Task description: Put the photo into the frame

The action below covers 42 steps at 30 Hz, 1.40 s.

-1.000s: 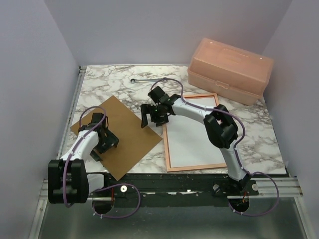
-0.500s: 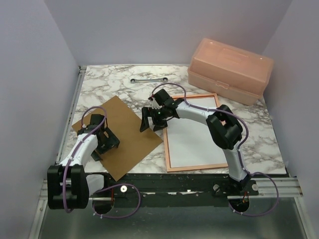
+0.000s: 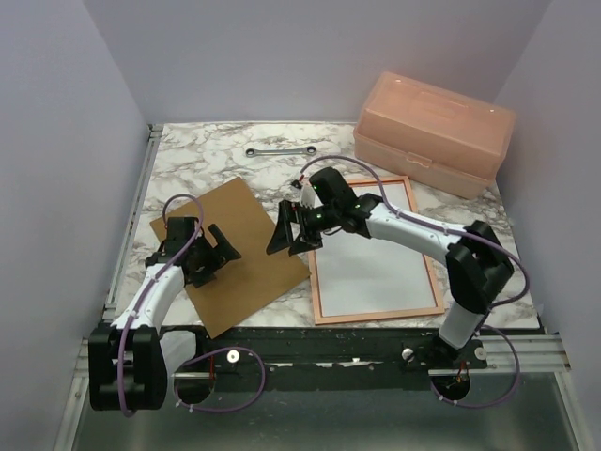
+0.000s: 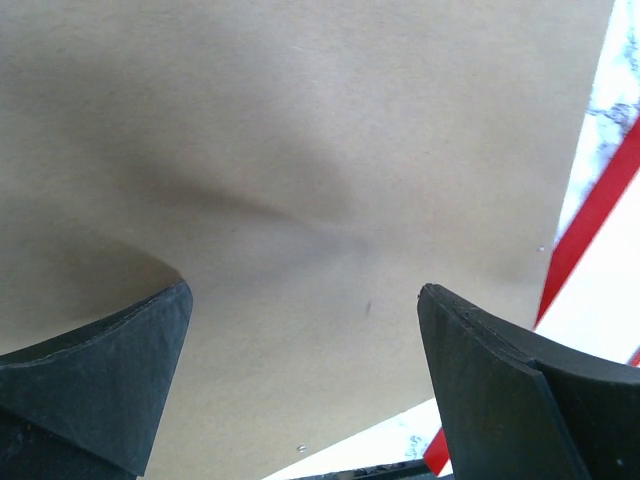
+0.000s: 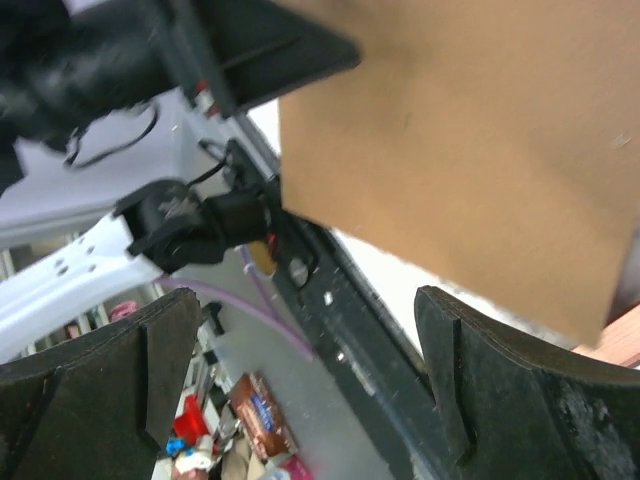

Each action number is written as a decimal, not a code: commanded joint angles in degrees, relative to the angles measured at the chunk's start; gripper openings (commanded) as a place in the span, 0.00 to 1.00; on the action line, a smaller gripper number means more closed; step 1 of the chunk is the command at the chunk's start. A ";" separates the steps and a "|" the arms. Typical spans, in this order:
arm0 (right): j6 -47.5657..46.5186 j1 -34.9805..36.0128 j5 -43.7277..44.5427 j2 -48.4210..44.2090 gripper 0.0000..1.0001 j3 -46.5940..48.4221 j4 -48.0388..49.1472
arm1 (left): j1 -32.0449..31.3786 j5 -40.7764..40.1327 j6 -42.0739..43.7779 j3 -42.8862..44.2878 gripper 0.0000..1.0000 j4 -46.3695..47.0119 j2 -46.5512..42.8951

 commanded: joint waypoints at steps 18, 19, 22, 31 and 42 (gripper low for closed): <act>-7.84 0.69 18.76 -0.55 0.97 1.77 -11.11 | -7.09 -0.88 0.53 2.36 0.99 -2.07 -0.20; -8.46 0.67 18.38 1.28 0.97 3.18 -11.28 | -7.08 -2.29 0.75 2.84 0.99 -3.19 -0.62; -9.97 0.69 19.12 6.31 0.97 8.85 -13.19 | -7.08 -5.96 1.24 4.00 0.99 -6.78 -1.90; -13.38 0.70 20.81 18.43 0.97 19.64 -20.55 | -7.08 -7.02 1.28 3.58 0.99 -6.77 0.23; -12.39 0.60 13.27 20.62 0.90 16.40 -18.93 | -7.56 -5.18 1.46 2.76 0.98 -4.49 2.94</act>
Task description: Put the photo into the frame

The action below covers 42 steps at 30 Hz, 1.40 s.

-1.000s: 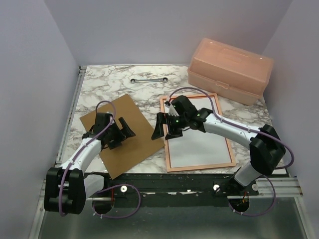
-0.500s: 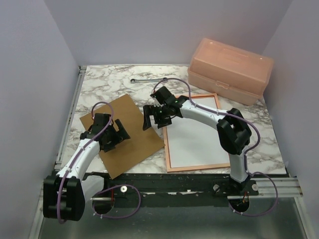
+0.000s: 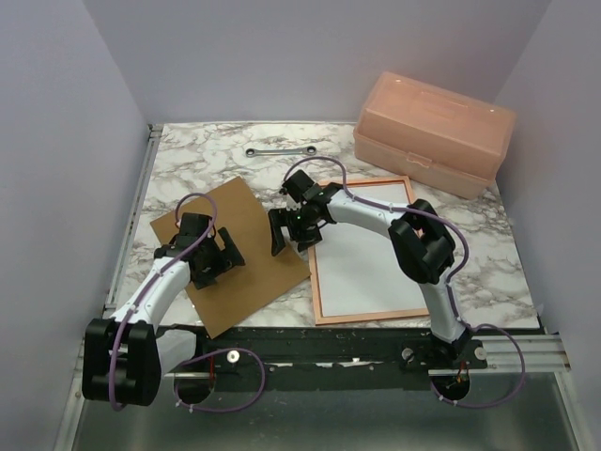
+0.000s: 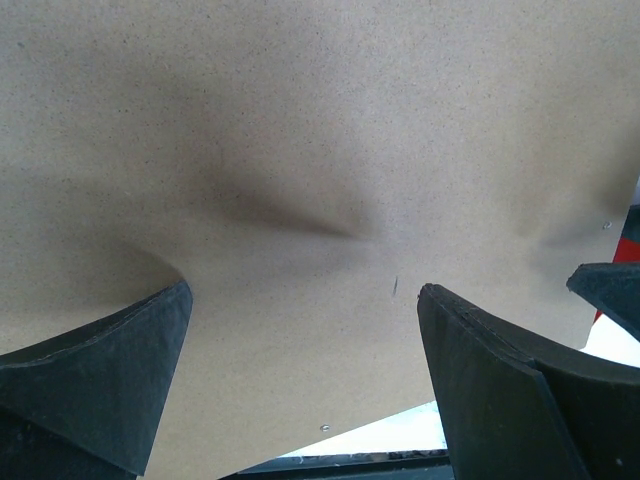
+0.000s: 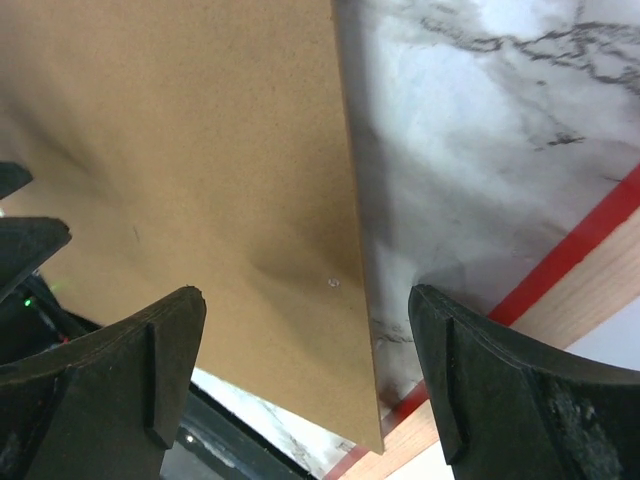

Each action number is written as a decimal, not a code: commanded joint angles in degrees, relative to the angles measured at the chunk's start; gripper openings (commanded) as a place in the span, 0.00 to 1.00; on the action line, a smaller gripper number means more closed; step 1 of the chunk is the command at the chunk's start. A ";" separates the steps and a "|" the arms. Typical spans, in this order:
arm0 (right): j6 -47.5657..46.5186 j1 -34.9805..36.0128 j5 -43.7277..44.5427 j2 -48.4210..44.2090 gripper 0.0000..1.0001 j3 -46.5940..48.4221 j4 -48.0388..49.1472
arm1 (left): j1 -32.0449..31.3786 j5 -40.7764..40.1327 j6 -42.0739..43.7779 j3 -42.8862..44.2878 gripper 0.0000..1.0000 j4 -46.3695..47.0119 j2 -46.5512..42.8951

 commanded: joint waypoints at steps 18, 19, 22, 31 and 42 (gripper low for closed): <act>18.57 -5.03 -25.86 -6.41 0.61 -21.34 32.13 | -3.01 2.71 0.19 -0.18 0.98 3.08 2.40; 18.52 -5.05 -25.86 -6.56 0.55 -21.41 32.13 | -3.06 3.30 0.34 -0.20 0.98 3.24 1.89; 18.18 -5.06 -25.14 -7.43 0.32 -21.60 31.59 | -3.17 4.99 0.54 -0.29 0.98 4.14 -0.46; 10.80 -5.04 -15.96 -16.48 0.01 -21.98 20.49 | -3.29 7.44 0.02 -0.16 0.99 5.26 -8.56; 10.26 -5.02 -0.75 -38.97 0.01 -39.53 12.75 | -3.45 7.51 -0.68 -0.54 0.99 5.71 -10.56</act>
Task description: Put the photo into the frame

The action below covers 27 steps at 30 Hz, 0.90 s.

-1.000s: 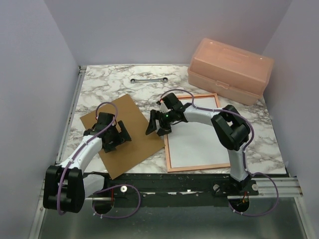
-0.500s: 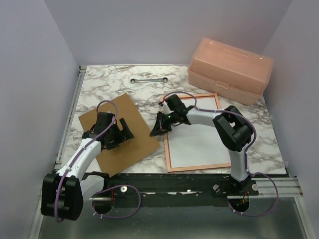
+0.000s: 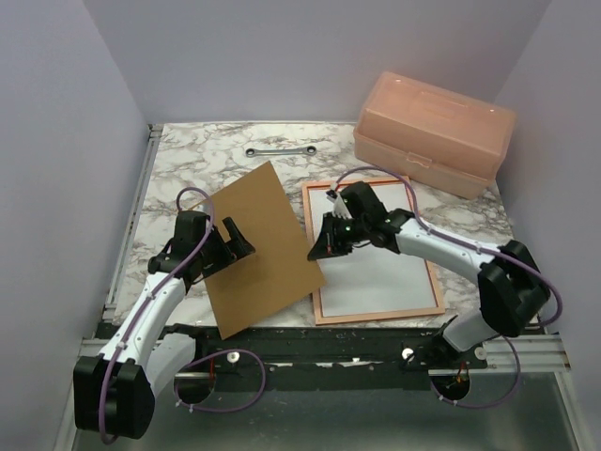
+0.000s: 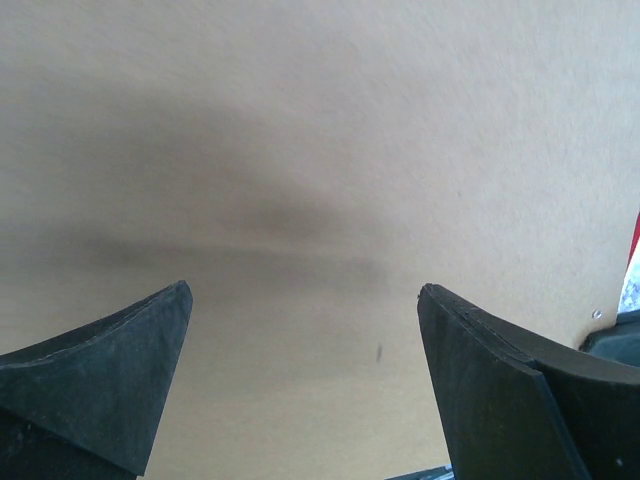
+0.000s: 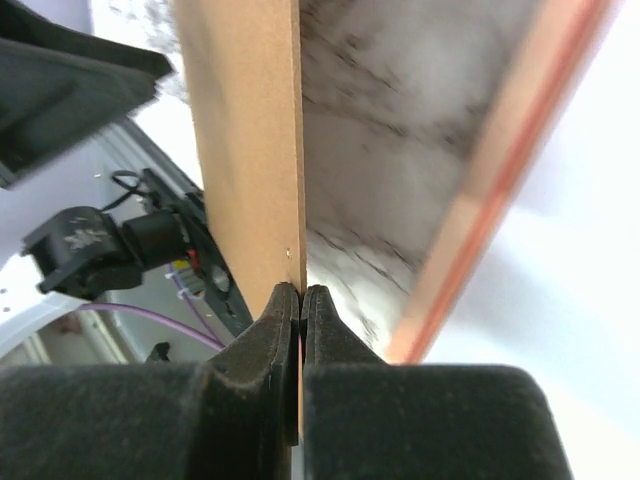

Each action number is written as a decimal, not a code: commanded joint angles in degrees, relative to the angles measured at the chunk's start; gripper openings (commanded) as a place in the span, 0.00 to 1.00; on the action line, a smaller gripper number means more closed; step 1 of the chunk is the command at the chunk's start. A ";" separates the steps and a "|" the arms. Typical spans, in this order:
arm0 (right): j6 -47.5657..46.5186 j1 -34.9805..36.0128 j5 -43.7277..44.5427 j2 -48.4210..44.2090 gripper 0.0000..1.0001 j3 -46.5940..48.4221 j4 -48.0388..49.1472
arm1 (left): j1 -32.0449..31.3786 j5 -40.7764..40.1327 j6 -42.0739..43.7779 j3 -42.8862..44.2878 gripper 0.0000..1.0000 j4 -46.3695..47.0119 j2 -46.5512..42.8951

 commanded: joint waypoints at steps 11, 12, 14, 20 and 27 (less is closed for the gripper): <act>1.10 -0.10 24.59 -24.22 0.67 -20.67 -12.78 | -0.92 1.69 -1.28 -1.66 0.99 3.03 2.00; 0.78 -0.10 24.26 -23.17 0.73 -20.09 -12.34 | -0.94 1.60 -1.15 -1.64 0.98 2.89 2.23; 0.08 -0.44 23.25 -20.13 0.79 -18.49 -11.97 | -1.03 1.51 -1.01 -1.58 0.99 2.56 2.50; -3.23 -4.84 15.36 -11.40 0.81 -15.11 -8.24 | -1.29 2.40 -0.76 -1.79 0.98 2.58 2.06; -4.15 -8.61 4.81 -7.72 0.76 -16.13 -1.89 | -1.47 4.50 -0.13 -1.37 0.99 3.03 0.29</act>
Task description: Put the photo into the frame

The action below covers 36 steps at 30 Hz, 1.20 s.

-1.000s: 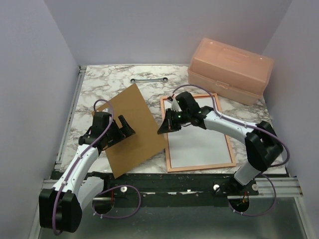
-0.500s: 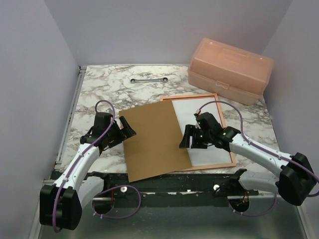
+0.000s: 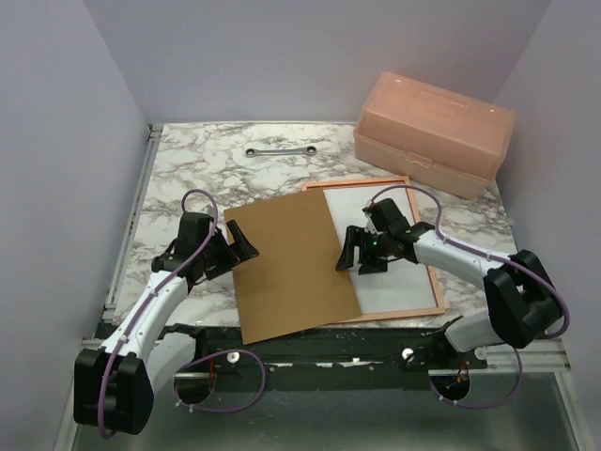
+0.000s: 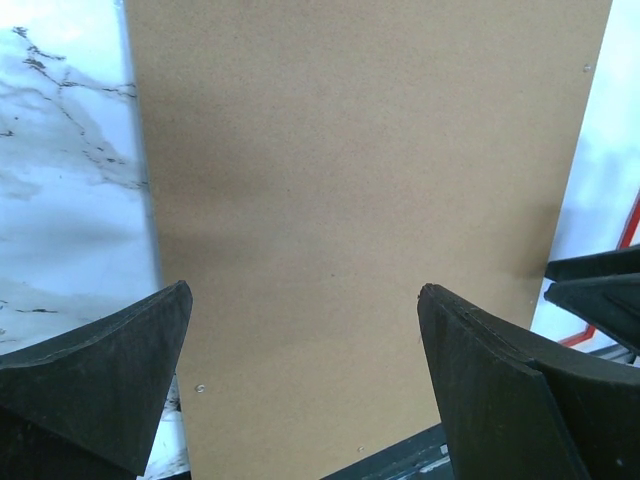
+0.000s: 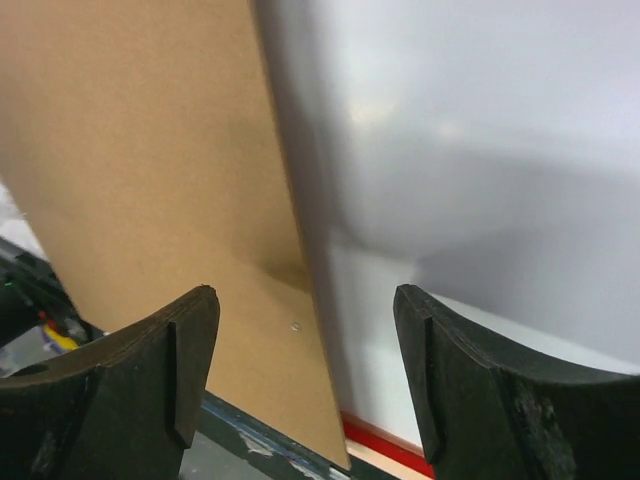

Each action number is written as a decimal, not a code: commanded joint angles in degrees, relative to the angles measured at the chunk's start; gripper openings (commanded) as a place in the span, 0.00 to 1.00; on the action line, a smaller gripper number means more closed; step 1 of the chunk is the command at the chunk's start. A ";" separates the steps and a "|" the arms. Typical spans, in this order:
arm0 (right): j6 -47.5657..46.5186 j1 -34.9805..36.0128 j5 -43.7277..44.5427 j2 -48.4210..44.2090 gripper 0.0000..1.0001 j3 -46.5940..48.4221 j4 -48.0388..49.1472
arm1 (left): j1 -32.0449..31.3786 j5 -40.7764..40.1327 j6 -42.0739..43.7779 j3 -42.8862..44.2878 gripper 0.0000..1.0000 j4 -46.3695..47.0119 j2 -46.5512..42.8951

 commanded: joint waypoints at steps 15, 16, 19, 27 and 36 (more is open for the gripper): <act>4.59 -1.56 -15.08 8.71 0.40 -1.60 17.40 | -0.58 13.91 -0.26 3.27 0.99 4.48 -8.40; 4.66 -1.61 -15.25 8.89 0.32 -1.41 17.40 | -0.53 14.29 -0.27 3.61 0.99 4.53 -8.89; 4.10 -1.68 -15.89 8.31 0.11 -0.28 16.42 | -0.53 15.44 -0.34 4.51 0.99 4.44 -10.07; -1.18 -1.69 -11.48 0.08 0.00 9.33 1.14 | -0.87 16.65 -2.07 10.13 0.99 1.18 -12.47; -6.86 -1.64 4.64 -1.65 0.00 31.41 -26.32 | -2.30 12.84 -3.21 17.89 0.99 -5.73 -12.93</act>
